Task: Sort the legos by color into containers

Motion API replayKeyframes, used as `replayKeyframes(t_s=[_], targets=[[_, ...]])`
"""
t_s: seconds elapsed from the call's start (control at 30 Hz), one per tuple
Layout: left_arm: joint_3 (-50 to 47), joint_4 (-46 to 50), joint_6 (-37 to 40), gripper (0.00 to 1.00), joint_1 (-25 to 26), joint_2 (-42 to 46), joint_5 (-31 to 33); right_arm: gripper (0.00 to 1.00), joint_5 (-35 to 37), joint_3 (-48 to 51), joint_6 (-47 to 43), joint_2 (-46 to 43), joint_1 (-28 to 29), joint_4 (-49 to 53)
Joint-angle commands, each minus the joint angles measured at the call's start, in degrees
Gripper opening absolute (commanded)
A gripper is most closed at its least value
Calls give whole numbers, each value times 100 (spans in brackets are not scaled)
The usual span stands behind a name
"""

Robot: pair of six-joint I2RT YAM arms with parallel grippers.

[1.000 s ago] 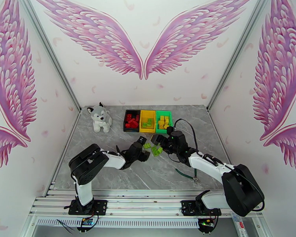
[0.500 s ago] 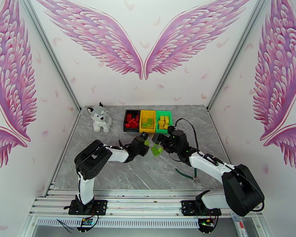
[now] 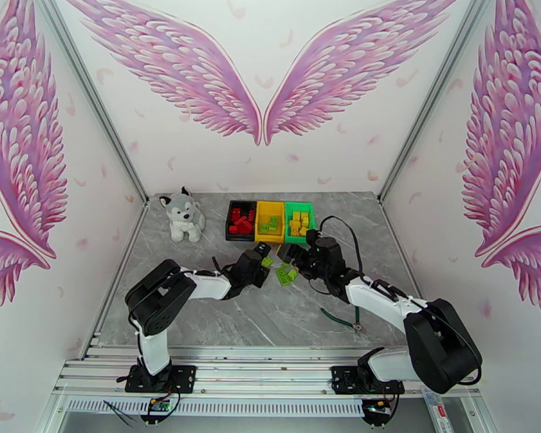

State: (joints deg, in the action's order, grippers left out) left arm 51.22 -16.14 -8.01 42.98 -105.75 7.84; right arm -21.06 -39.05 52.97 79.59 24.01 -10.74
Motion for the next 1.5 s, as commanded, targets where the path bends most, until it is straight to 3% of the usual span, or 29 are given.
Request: replayKeyframes(t_s=[0.0, 0.3, 0.43, 0.57, 0.9, 1.2, 1.47], targets=[[62, 50, -98, 34, -82, 452, -142, 99, 1, -131, 55, -56, -48, -88], [1736, 902, -242, 36, -489, -17, -43, 99, 81, -94, 3, -257, -88, 32], [2773, 1257, -374, 52, -677, -547, -257, 99, 111, -51, -23, -366, -157, 80], [3191, 1414, -446, 70, -732, -815, -375, 99, 138, -15, -60, -468, -221, 135], [1749, 724, -534, 79, -421, 38, -116, 99, 175, 16, -59, -554, -281, 143], [589, 648, -646, 83, 391, 653, 717, 99, 171, 46, -43, -573, -276, 134], [-463, 305, -1402, 86, 1193, 753, 1256, 99, 199, 93, -42, -667, -282, 143]])
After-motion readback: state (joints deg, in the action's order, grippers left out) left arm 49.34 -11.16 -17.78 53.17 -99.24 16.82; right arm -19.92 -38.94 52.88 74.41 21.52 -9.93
